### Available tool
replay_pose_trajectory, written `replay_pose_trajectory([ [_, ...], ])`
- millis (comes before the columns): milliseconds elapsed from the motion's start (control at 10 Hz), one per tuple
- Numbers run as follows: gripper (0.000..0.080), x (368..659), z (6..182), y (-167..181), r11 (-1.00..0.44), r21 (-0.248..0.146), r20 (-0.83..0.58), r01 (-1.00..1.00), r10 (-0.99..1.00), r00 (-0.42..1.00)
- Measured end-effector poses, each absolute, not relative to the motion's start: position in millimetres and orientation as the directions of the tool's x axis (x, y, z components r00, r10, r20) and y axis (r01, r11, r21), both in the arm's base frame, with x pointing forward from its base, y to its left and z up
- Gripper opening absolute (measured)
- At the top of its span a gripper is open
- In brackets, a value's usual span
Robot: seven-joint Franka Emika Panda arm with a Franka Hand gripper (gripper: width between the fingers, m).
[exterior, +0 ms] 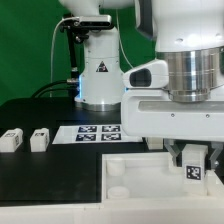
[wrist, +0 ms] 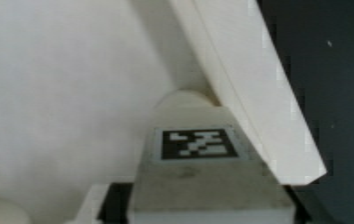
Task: Assemble one leg
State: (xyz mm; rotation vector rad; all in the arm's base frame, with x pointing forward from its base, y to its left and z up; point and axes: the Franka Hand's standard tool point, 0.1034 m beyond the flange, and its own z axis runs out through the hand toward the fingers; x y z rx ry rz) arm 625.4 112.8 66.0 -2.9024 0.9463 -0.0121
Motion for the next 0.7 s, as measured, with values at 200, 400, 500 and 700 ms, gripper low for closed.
replay_pose_trajectory([
  [200,0.0288,625.4,65.7,112.9,-0.552,-0.072,-0.044,-0.831,-0.830,0.556],
  [400,0.0289,625.6,64.6,111.8,-0.189,-0.067,-0.132,-0.980,-0.972,0.197],
  [500,0.0291,625.2,64.3,113.1,-0.040,-0.057,-0.170,-0.998,-0.984,0.049],
  [700,0.0291,624.9,64.7,116.1,0.042,-0.046,-0.170,-0.998,-0.985,-0.033],
])
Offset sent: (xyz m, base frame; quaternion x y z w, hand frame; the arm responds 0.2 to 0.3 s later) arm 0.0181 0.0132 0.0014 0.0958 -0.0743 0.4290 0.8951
